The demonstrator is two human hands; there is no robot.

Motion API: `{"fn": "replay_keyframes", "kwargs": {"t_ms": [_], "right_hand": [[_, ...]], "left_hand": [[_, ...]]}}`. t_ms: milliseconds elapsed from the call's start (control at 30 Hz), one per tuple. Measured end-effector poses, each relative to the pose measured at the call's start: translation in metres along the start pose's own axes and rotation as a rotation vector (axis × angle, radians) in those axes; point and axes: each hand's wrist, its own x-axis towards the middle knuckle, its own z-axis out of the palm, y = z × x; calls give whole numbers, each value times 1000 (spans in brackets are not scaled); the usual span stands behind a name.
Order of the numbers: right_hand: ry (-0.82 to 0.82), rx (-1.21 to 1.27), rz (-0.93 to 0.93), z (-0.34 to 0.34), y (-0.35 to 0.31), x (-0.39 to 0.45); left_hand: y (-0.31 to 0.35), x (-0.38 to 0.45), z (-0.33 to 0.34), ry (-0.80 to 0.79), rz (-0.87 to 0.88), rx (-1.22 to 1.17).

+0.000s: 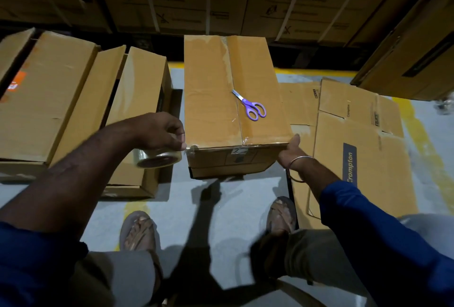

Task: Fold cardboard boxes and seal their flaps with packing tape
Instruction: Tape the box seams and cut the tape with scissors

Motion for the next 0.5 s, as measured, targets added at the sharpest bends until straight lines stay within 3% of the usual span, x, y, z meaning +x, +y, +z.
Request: {"fn": "replay_keyframes", "kwargs": {"t_ms": [67,200,367,500], "right_hand": [[170,-116,-67,-12,-2,5],[486,27,-336,-20,-22,3],[515,-75,-540,-6,-61,10],[507,-234,-534,5,-89,22]], "left_hand": [[1,1,1,4,14,-23],[1,4,3,21,14,-12],[-2,7,4,37,44,-110],[-5,11,6,87,34,-199]]}}
